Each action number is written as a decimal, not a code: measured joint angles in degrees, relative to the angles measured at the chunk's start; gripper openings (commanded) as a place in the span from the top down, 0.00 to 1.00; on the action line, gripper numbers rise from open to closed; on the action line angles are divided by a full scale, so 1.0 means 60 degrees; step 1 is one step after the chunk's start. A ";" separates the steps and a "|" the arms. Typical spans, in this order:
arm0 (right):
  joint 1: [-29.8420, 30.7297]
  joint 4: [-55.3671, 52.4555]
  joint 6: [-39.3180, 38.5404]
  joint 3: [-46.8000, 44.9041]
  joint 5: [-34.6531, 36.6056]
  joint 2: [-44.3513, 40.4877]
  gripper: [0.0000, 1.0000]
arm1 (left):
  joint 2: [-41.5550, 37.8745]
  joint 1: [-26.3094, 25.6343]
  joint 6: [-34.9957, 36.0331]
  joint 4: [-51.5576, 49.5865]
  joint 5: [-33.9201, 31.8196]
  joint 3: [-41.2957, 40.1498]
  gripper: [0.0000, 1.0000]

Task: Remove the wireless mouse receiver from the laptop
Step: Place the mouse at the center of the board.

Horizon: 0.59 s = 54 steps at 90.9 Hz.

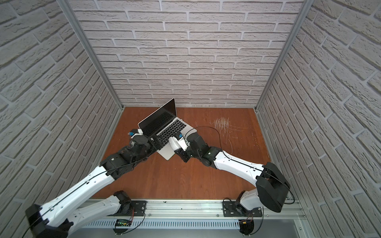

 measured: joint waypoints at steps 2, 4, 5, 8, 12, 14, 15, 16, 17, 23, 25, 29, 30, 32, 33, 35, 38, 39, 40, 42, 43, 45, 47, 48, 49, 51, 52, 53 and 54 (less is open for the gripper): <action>0.0073 -0.0189 -0.0277 -0.0011 0.0153 0.0000 0.89 | -0.0346 0.0117 -0.0073 -0.0178 -0.0087 -0.0106 0.02; 0.0186 -0.0368 -0.0576 -0.0018 0.0317 0.0007 0.89 | -0.0681 0.0244 -0.0171 -0.0346 -0.0153 -0.0215 0.02; 0.0244 -0.0466 -0.0688 -0.0026 0.0382 0.0011 0.89 | -0.0820 0.0299 -0.0204 -0.0419 -0.0168 -0.0277 0.02; 0.0474 -0.0765 -0.1115 -0.0033 0.0630 0.0051 0.89 | -0.1351 0.0499 -0.0306 -0.0692 -0.0226 -0.0510 0.02; 0.0812 -0.1064 -0.1614 -0.0033 0.0896 0.0149 0.89 | -0.1920 0.0754 -0.0426 -0.0984 -0.0248 -0.0827 0.02; 0.1013 -0.1217 -0.1854 -0.0036 0.1056 0.0226 0.89 | -0.2240 0.0907 -0.0477 -0.1162 -0.0248 -0.0994 0.02; 0.1104 -0.1268 -0.2018 -0.0044 0.1140 0.0266 0.89 | -0.2379 0.0973 -0.0499 -0.1246 -0.0240 -0.1067 0.02; 0.1195 -0.1319 -0.2051 -0.0047 0.1209 0.0299 0.89 | -0.2495 0.1045 -0.0528 -0.1300 -0.0240 -0.1133 0.02; 0.1275 -0.1370 -0.2189 -0.0055 0.1279 0.0331 0.89 | -0.2590 0.1107 -0.0554 -0.1359 -0.0229 -0.1202 0.02; 0.1727 -0.1541 -0.2721 -0.0215 0.1712 0.0517 0.90 | -0.3089 0.1486 -0.0648 -0.1734 -0.0120 -0.1566 0.02; 0.1872 -0.1570 -0.2871 -0.0306 0.1851 0.0550 0.90 | -0.3195 0.1603 -0.0659 -0.1810 -0.0055 -0.1668 0.02; 0.2164 -0.1610 -0.3213 -0.0543 0.2138 0.0561 0.90 | -0.3322 0.1821 -0.0688 -0.1963 0.0106 -0.1840 0.02; 0.2222 -0.1617 -0.3319 -0.0605 0.2211 0.0561 0.90 | -0.3337 0.1865 -0.0699 -0.1989 0.0149 -0.1876 0.02; 0.2350 -0.1625 -0.3439 -0.0718 0.2353 0.0561 0.90 | -0.3337 0.1949 -0.0692 -0.2036 0.0222 -0.1927 0.02; 0.2419 -0.1632 -0.3563 -0.0794 0.2448 0.0561 0.90 | -0.3326 0.1996 -0.0699 -0.2055 0.0288 -0.1949 0.02; 0.2535 -0.1628 -0.3752 -0.0911 0.2597 0.0561 0.89 | -0.3293 0.2051 -0.0692 -0.2076 0.0368 -0.1978 0.02; 0.2703 -0.1628 -0.3956 -0.1082 0.2823 0.0565 0.89 | -0.3173 0.2120 -0.0688 -0.2116 0.0506 -0.1993 0.02; 0.2772 -0.1621 -0.4127 -0.1162 0.2918 0.0565 0.89 | -0.3118 0.2142 -0.0685 -0.2113 0.0546 -0.1993 0.02; 0.2827 -0.1614 -0.4149 -0.1217 0.2998 0.0565 0.89 | -0.3064 0.2149 -0.0685 -0.2109 0.0590 -0.1993 0.02; 0.2918 -0.1603 -0.4317 -0.1322 0.3115 0.0568 0.88 | -0.2951 0.2160 -0.0681 -0.2095 0.0659 -0.1993 0.02; 0.2965 -0.1599 -0.4386 -0.1377 0.3184 0.0576 0.88 | -0.2878 0.2167 -0.0678 -0.2084 0.0707 -0.1993 0.02; 0.3056 -0.1592 -0.4535 -0.1483 0.3322 0.0597 0.88 | -0.2718 0.2175 -0.0674 -0.2080 0.0820 -0.1989 0.02; 0.3129 -0.1585 -0.4630 -0.1559 0.3424 0.0619 0.87 | -0.2575 0.2175 -0.0659 -0.2076 0.0900 -0.1989 0.02; 0.3162 -0.1581 -0.4725 -0.1599 0.3472 0.0637 0.87 | -0.2499 0.2178 -0.0652 -0.2073 0.0943 -0.1989 0.02; 0.3198 -0.1581 -0.4743 -0.1625 0.3519 0.0663 0.87 | -0.2393 0.2182 -0.0637 -0.2062 0.0998 -0.1989 0.02; 0.3268 -0.1570 -0.4856 -0.1683 0.3614 0.0718 0.86 | -0.2266 0.2182 -0.0630 -0.2058 0.1067 -0.1989 0.02; 0.3293 -0.1548 -0.4914 -0.1705 0.3650 0.0747 0.86 | -0.2204 0.2182 -0.0616 -0.2051 0.1104 -0.1989 0.02; 0.3322 -0.1534 -0.4969 -0.1723 0.3687 0.0772 0.86 | -0.2146 0.2186 -0.0616 -0.2040 0.1155 -0.1989 0.02; 0.3344 -0.1515 -0.4991 -0.1741 0.3723 0.0805 0.86 | -0.2095 0.2186 -0.0612 -0.2033 0.1191 -0.1989 0.02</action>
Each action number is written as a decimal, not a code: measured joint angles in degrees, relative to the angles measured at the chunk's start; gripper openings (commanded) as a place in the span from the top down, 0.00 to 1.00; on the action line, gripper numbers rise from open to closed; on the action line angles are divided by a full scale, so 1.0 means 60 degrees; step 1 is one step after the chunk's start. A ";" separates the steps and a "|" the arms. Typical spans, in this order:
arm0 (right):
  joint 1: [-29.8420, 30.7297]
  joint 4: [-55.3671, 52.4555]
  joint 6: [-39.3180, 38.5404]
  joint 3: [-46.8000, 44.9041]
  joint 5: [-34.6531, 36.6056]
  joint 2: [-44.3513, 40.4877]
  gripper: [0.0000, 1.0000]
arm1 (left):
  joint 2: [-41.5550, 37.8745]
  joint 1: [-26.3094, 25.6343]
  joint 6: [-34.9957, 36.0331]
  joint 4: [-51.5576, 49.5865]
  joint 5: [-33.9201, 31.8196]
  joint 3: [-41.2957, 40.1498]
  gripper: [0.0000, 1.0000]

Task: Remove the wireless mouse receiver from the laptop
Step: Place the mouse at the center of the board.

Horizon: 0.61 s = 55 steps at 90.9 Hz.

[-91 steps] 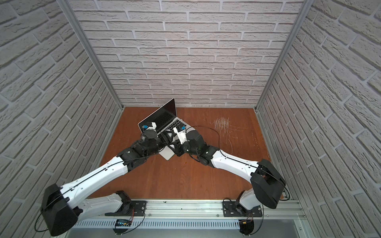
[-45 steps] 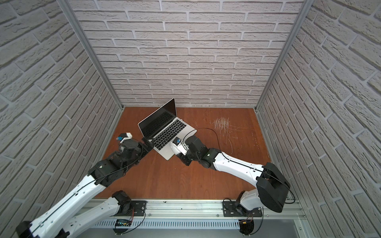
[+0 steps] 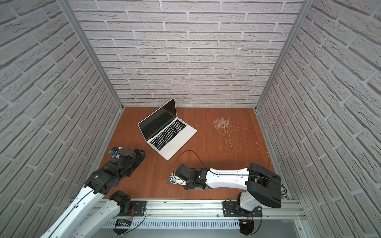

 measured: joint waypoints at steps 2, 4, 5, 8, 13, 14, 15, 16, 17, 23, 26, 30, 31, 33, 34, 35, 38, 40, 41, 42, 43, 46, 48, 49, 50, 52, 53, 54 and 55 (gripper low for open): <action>0.0047 0.0040 -0.0073 -0.0026 0.0073 0.0076 0.85 | 0.0109 0.0004 0.0007 0.0025 0.0062 0.0000 0.02; 0.0080 0.0095 -0.0157 -0.0055 0.0146 0.0146 0.84 | 0.0204 0.0004 0.0011 0.0058 0.0131 -0.0004 0.02; 0.0102 0.0157 -0.0193 -0.0073 0.0204 0.0178 0.84 | 0.0244 0.0004 0.0007 0.0073 0.0164 -0.0007 0.02; 0.0142 0.0302 -0.0270 -0.0113 0.0317 0.0229 0.82 | 0.0321 0.0004 0.0007 0.0120 0.0248 -0.0015 0.02; 0.0200 0.0521 -0.0390 -0.0182 0.0459 0.0251 0.78 | 0.0321 0.0004 0.0004 0.0200 0.0357 -0.0058 0.02; 0.0211 0.0554 -0.0397 -0.0193 0.0481 0.0251 0.77 | 0.0321 0.0004 0.0007 0.0215 0.0364 -0.0062 0.02; 0.0222 0.0586 -0.0426 -0.0211 0.0506 0.0251 0.76 | 0.0313 0.0004 0.0007 0.0229 0.0382 -0.0073 0.02; 0.0229 0.0612 -0.0448 -0.0222 0.0525 0.0251 0.75 | 0.0310 0.0004 0.0004 0.0248 0.0397 -0.0080 0.02; 0.0233 0.0637 -0.0452 -0.0237 0.0535 0.0251 0.74 | 0.0310 0.0004 0.0004 0.0270 0.0412 -0.0091 0.02; 0.0262 0.0710 -0.0510 -0.0266 0.0630 0.0251 0.62 | 0.0306 0.0004 0.0004 0.0335 0.0466 -0.0146 0.02; 0.0280 0.0710 -0.0514 -0.0270 0.0656 0.0255 0.55 | 0.0306 0.0004 0.0004 0.0346 0.0474 -0.0168 0.02; 0.0299 0.0710 -0.0525 -0.0270 0.0670 0.0259 0.49 | 0.0306 0.0004 0.0004 0.0364 0.0481 -0.0189 0.02; 0.0306 0.0707 -0.0550 -0.0270 0.0670 0.0259 0.47 | 0.0310 0.0004 0.0004 0.0364 0.0484 -0.0193 0.02; 0.0313 0.0703 -0.0550 -0.0270 0.0670 0.0259 0.44 | 0.0317 0.0007 0.0007 0.0368 0.0499 -0.0204 0.02; 0.0321 0.0696 -0.0546 -0.0270 0.0670 0.0259 0.42 | 0.0317 0.0007 0.0004 0.0368 0.0506 -0.0211 0.02; 0.0328 0.0692 -0.0532 -0.0270 0.0667 0.0259 0.41 | 0.0317 0.0007 0.0007 0.0372 0.0506 -0.0219 0.02; 0.0346 0.0685 -0.0535 -0.0270 0.0670 0.0259 0.38 | 0.0313 0.0011 0.0004 0.0375 0.0510 -0.0240 0.02; 0.0361 0.0667 -0.0521 -0.0270 0.0663 0.0259 0.36 | 0.0313 0.0011 0.0004 0.0375 0.0510 -0.0255 0.02; 0.0368 0.0667 -0.0517 -0.0270 0.0663 0.0259 0.35 | 0.0313 0.0011 0.0004 0.0375 0.0514 -0.0262 0.02; 0.0375 0.0663 -0.0517 -0.0266 0.0659 0.0259 0.34 | 0.0313 0.0011 0.0004 0.0375 0.0514 -0.0273 0.02; 0.0386 0.0641 -0.0506 -0.0270 0.0645 0.0259 0.33 | 0.0313 0.0011 0.0004 0.0379 0.0514 -0.0280 0.02; 0.0404 0.0619 -0.0481 -0.0270 0.0619 0.0255 0.31 | 0.0313 0.0015 0.0004 0.0386 0.0521 -0.0306 0.02; 0.0415 0.0612 -0.0466 -0.0270 0.0608 0.0251 0.29 | 0.0317 0.0015 0.0004 0.0386 0.0525 -0.0313 0.02; 0.0423 0.0594 -0.0459 -0.0270 0.0579 0.0248 0.29 | 0.0317 0.0015 0.0004 0.0386 0.0528 -0.0321 0.02; 0.0426 0.0594 -0.0437 -0.0270 0.0561 0.0240 0.28 | 0.0317 0.0015 0.0004 0.0390 0.0532 -0.0324 0.02; 0.0433 0.0586 -0.0430 -0.0270 0.0528 0.0229 0.27 | 0.0317 0.0015 0.0004 0.0393 0.0539 -0.0335 0.02; 0.0437 0.0579 -0.0426 -0.0270 0.0514 0.0222 0.27 | 0.0313 0.0015 0.0004 0.0401 0.0539 -0.0339 0.02; 0.0441 0.0576 -0.0415 -0.0270 0.0503 0.0211 0.27 | 0.0313 0.0015 0.0004 0.0404 0.0539 -0.0342 0.02; 0.0448 0.0568 -0.0419 -0.0270 0.0488 0.0204 0.26 | 0.0313 0.0015 0.0004 0.0412 0.0539 -0.0346 0.02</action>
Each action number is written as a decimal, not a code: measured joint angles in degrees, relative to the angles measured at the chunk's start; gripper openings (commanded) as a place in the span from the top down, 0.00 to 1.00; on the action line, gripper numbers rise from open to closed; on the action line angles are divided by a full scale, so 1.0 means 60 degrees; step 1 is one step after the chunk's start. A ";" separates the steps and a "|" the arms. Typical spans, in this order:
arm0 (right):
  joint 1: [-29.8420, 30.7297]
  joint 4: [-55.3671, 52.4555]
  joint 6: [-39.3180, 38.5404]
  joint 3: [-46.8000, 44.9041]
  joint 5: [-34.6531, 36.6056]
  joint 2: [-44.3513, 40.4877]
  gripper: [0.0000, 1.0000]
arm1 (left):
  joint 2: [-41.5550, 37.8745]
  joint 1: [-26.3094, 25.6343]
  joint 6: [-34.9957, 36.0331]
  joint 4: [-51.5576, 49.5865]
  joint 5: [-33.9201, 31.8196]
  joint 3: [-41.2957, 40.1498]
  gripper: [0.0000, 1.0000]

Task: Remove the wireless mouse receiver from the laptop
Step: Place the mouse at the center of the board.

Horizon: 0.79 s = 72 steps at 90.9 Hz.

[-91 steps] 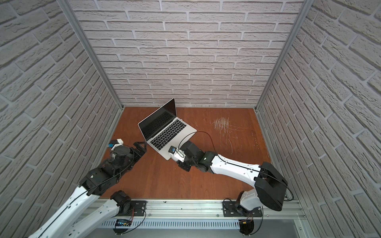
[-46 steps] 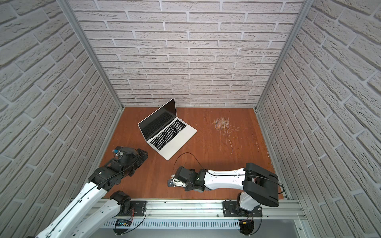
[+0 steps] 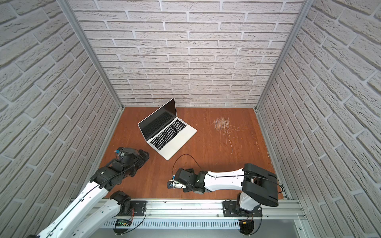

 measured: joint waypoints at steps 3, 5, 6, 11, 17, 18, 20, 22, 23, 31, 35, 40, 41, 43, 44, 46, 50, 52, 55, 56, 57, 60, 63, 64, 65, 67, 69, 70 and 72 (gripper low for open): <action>0.0011 -0.0011 0.0029 0.0000 -0.0025 -0.0029 0.25 | 0.0004 0.0004 -0.0004 0.0018 0.0011 -0.0015 0.02; 0.0015 -0.0015 0.0051 0.0000 -0.0040 -0.0051 0.25 | 0.0004 0.0007 -0.0004 0.0029 0.0025 -0.0018 0.02; 0.0018 -0.0018 0.0062 0.0000 -0.0051 -0.0062 0.25 | 0.0007 0.0007 0.0000 0.0029 0.0033 -0.0022 0.02; 0.0025 -0.0018 0.0113 0.0000 -0.0095 -0.0131 0.24 | 0.0011 0.0007 -0.0004 0.0051 0.0044 -0.0036 0.02; 0.0025 -0.0015 0.0186 0.0000 -0.0171 -0.0208 0.24 | 0.0018 0.0007 0.0000 0.0095 0.0055 -0.0066 0.02; 0.0025 -0.0015 0.0197 0.0000 -0.0186 -0.0215 0.24 | 0.0022 0.0007 -0.0004 0.0098 0.0058 -0.0069 0.02; 0.0025 -0.0011 0.0215 0.0000 -0.0219 -0.0229 0.24 | 0.0025 0.0007 -0.0004 0.0102 0.0062 -0.0073 0.02; 0.0029 -0.0011 0.0237 0.0000 -0.0237 -0.0240 0.24 | 0.0029 0.0007 -0.0004 0.0102 0.0066 -0.0076 0.02; 0.0029 -0.0011 0.0240 0.0000 -0.0251 -0.0244 0.24 | 0.0029 0.0007 -0.0004 0.0109 0.0069 -0.0080 0.02; 0.0029 -0.0011 0.0317 0.0000 -0.0331 -0.0244 0.23 | 0.0029 0.0007 -0.0004 0.0168 0.0076 -0.0113 0.02; 0.0029 -0.0011 0.0382 0.0000 -0.0382 -0.0244 0.23 | 0.0036 0.0007 -0.0004 0.0168 0.0076 -0.0127 0.02; 0.0029 -0.0025 0.0459 0.0004 -0.0474 -0.0262 0.22 | 0.0040 0.0007 0.0000 0.0178 0.0080 -0.0142 0.02; 0.0029 -0.0029 0.0470 0.0004 -0.0499 -0.0266 0.22 | 0.0040 0.0011 -0.0004 0.0178 0.0084 -0.0149 0.02; 0.0029 -0.0058 0.0521 0.0015 -0.0539 -0.0291 0.22 | 0.0040 0.0007 0.0000 0.0186 0.0084 -0.0160 0.02; 0.0029 -0.0091 0.0550 0.0022 -0.0583 -0.0310 0.21 | 0.0040 0.0011 -0.0004 0.0182 0.0084 -0.0168 0.02; 0.0029 -0.0149 0.0630 0.0040 -0.0659 -0.0364 0.21 | 0.0040 0.0007 -0.0004 0.0186 0.0087 -0.0178 0.02; 0.0029 -0.0291 0.0739 0.0095 -0.0863 -0.0525 0.20 | 0.0047 0.0011 0.0000 0.0200 0.0091 -0.0200 0.02; 0.0015 -0.0382 0.0816 0.0142 -0.0994 -0.0645 0.19 | 0.0051 0.0011 0.0000 0.0211 0.0095 -0.0215 0.02; -0.0051 -0.0528 0.0940 0.0233 -0.1217 -0.0863 0.18 | 0.0069 0.0015 0.0000 0.0211 0.0102 -0.0229 0.02; -0.0084 -0.0550 0.0969 0.0262 -0.1308 -0.0929 0.18 | 0.0073 0.0015 0.0000 0.0211 0.0102 -0.0233 0.02; -0.0102 -0.0594 0.0994 0.0295 -0.1384 -0.1009 0.18 | 0.0080 0.0015 0.0004 0.0215 0.0106 -0.0237 0.02; -0.0204 -0.0729 0.1158 0.0433 -0.1745 -0.1330 0.18 | 0.0124 0.0018 0.0004 0.0226 0.0106 -0.0251 0.02; -0.0379 -0.0838 0.1319 0.0583 -0.2062 -0.1639 0.17 | 0.0157 0.0022 0.0004 0.0244 0.0109 -0.0266 0.02; -0.0503 -0.0867 0.1428 0.0656 -0.2218 -0.1785 0.17 | 0.0189 0.0025 0.0007 0.0244 0.0109 -0.0273 0.02; -0.0605 -0.0889 0.1494 0.0714 -0.2357 -0.1880 0.17 | 0.0208 0.0029 0.0007 0.0248 0.0113 -0.0277 0.02; -0.0816 -0.0907 0.1636 0.0852 -0.2605 -0.2091 0.17 | 0.0248 0.0036 0.0007 0.0251 0.0113 -0.0288 0.02; -0.1107 -0.0911 0.1814 0.1020 -0.2918 -0.2299 0.17 | 0.0291 0.0044 0.0007 0.0270 0.0113 -0.0302 0.02; -0.1253 -0.0896 0.1949 0.1096 -0.3031 -0.2386 0.17 | 0.0310 0.0044 0.0007 0.0291 0.0117 -0.0310 0.02; -0.1545 -0.0867 0.2149 0.1253 -0.3286 -0.2528 0.17 | 0.0350 0.0051 0.0011 0.0335 0.0127 -0.0339 0.02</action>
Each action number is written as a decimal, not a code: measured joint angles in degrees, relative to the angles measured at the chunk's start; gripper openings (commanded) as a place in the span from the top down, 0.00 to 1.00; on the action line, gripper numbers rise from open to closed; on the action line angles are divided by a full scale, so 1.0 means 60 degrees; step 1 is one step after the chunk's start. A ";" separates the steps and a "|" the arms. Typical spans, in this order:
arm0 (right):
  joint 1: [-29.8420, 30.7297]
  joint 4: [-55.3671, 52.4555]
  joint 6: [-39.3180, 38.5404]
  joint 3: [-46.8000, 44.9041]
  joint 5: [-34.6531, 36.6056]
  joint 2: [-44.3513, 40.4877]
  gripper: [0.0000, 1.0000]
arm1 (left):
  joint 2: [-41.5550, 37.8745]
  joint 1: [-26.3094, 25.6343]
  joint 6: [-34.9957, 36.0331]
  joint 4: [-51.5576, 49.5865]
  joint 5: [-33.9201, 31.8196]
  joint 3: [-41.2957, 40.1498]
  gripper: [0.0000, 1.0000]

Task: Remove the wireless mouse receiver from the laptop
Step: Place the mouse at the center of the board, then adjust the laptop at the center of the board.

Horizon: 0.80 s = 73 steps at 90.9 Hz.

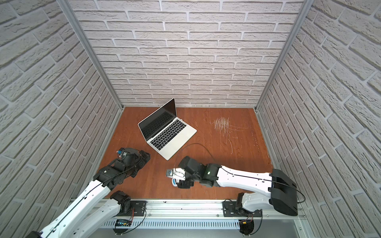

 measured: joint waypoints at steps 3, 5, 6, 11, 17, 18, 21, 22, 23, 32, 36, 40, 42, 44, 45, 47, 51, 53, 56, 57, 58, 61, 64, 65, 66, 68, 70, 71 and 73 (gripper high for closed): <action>-0.0557 0.0091 0.0361 0.0248 -0.0361 -0.0178 0.17 | 0.0138 0.0011 0.0004 0.0091 0.0025 -0.0058 0.02; -0.0933 0.0149 0.0616 0.0401 -0.0554 -0.0244 0.17 | 0.0222 0.0011 0.0011 0.0135 0.0047 -0.0098 0.02; -0.1107 0.0197 0.0743 0.0477 -0.0659 -0.0255 0.17 | 0.0255 0.0015 0.0015 0.0160 0.0055 -0.0113 0.02; -0.2113 0.0368 0.1453 0.0892 -0.1009 -0.0146 0.17 | 0.0514 0.0033 0.0069 0.0321 0.0153 -0.0200 0.02; -0.3206 0.0517 0.2371 0.1432 -0.1402 0.0397 0.18 | 0.0925 0.0047 0.0171 0.0514 0.0273 -0.0259 0.02; -0.3428 0.0521 0.2539 0.1559 -0.1504 0.0550 0.18 | 0.1027 0.0047 0.0171 0.0550 0.0302 -0.0259 0.02; -0.3912 0.0535 0.2973 0.1861 -0.1723 0.0994 0.19 | 0.1286 0.0047 0.0240 0.0634 0.0361 -0.0259 0.02; -0.4051 0.0561 0.3140 0.1967 -0.1792 0.1173 0.19 | 0.1406 0.0047 0.0266 0.0685 0.0382 -0.0259 0.02; -0.4251 0.0550 0.3333 0.2116 -0.1920 0.1410 0.19 | 0.1486 0.0047 0.0280 0.0703 0.0408 -0.0259 0.02; -0.5384 0.0452 0.4663 0.3362 -0.2652 0.3333 0.24 | 0.2222 0.0073 0.0510 0.0980 0.0608 -0.0244 0.03; -0.5745 0.0313 0.5173 0.4003 -0.2889 0.4240 0.26 | 0.2524 0.0091 0.0616 0.1104 0.0696 -0.0233 0.04; -0.6029 0.0146 0.5559 0.4630 -0.3053 0.5089 0.26 | 0.2790 0.0113 0.0718 0.1209 0.0761 -0.0219 0.04; -0.6171 0.0000 0.5708 0.5009 -0.3136 0.5548 0.26 | 0.2885 0.0124 0.0758 0.1239 0.0794 -0.0208 0.04; -0.6273 -0.0102 0.5847 0.5326 -0.3198 0.5945 0.26 | 0.2980 0.0138 0.0812 0.1286 0.0812 -0.0197 0.04; -0.6317 -0.0171 0.5880 0.5497 -0.3202 0.6124 0.26 | 0.3038 0.0142 0.0838 0.1315 0.0834 -0.0189 0.04; -0.6404 -0.0339 0.6003 0.5890 -0.3246 0.6553 0.26 | 0.3118 0.0157 0.0874 0.1370 0.0841 -0.0178 0.04; -0.6517 -0.0594 0.6084 0.6583 -0.3311 0.7227 0.26 | 0.3289 0.0200 0.0940 0.1446 0.0874 -0.0138 0.05; -0.6568 -0.0681 0.6124 0.6951 -0.3355 0.7603 0.26 | 0.3377 0.0219 0.0984 0.1486 0.0882 -0.0117 0.05; -0.6637 -0.0747 0.6189 0.7369 -0.3402 0.8021 0.27 | 0.3512 0.0251 0.1056 0.1577 0.0896 -0.0076 0.05; -0.6688 -0.0801 0.6222 0.7548 -0.3428 0.8178 0.27 | 0.3555 0.0266 0.1093 0.1603 0.0911 -0.0058 0.05; -0.6728 -0.0849 0.6251 0.7686 -0.3442 0.8309 0.27 | 0.3603 0.0273 0.1096 0.1625 0.0922 -0.0040 0.05; -0.6801 -0.1005 0.6328 0.8080 -0.3541 0.8659 0.27 | 0.3763 0.0306 0.1180 0.1676 0.0933 0.0025 0.06; -0.6878 -0.1184 0.6430 0.8575 -0.3646 0.9071 0.28 | 0.3927 0.0339 0.1264 0.1708 0.0969 0.0098 0.06; -0.6903 -0.1224 0.6455 0.8728 -0.3683 0.9194 0.28 | 0.4000 0.0353 0.1300 0.1723 0.0976 0.0131 0.06; -0.6929 -0.1282 0.6477 0.8885 -0.3708 0.9307 0.28 | 0.4051 0.0364 0.1337 0.1738 0.0991 0.0153 0.06; -0.6991 -0.1381 0.6546 0.9231 -0.3785 0.9592 0.28 | 0.4164 0.0390 0.1381 0.1774 0.1005 0.0200 0.06; -0.7045 -0.1497 0.6597 0.9541 -0.3836 0.9810 0.28 | 0.4277 0.0412 0.1443 0.1792 0.1031 0.0259 0.06; -0.7074 -0.1563 0.6608 0.9701 -0.3872 0.9930 0.29 | 0.4328 0.0426 0.1472 0.1810 0.1031 0.0280 0.06; -0.7133 -0.1683 0.6670 1.0058 -0.3945 1.0189 0.29 | 0.4411 0.0448 0.1519 0.1854 0.1049 0.0310 0.07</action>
